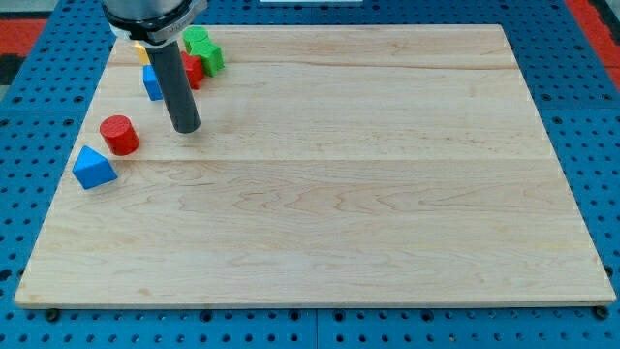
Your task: Move the arm to the center of the board
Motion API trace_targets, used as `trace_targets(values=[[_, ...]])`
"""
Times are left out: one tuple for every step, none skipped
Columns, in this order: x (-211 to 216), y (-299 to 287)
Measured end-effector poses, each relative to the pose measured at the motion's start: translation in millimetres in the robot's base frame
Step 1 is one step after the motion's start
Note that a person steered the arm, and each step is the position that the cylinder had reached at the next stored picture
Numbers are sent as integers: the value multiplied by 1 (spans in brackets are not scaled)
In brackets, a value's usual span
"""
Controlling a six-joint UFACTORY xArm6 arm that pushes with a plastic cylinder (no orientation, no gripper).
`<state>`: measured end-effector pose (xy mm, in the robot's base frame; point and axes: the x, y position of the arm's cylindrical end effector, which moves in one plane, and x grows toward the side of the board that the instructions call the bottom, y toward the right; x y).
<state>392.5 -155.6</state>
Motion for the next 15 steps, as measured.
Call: trace_targets(values=[[5,0],[6,16],[6,33],[6,49],[6,63],[6,78],[6,97],[6,117],[6,137],[6,152],[6,161],[6,172],[6,181],[6,196],[6,196]])
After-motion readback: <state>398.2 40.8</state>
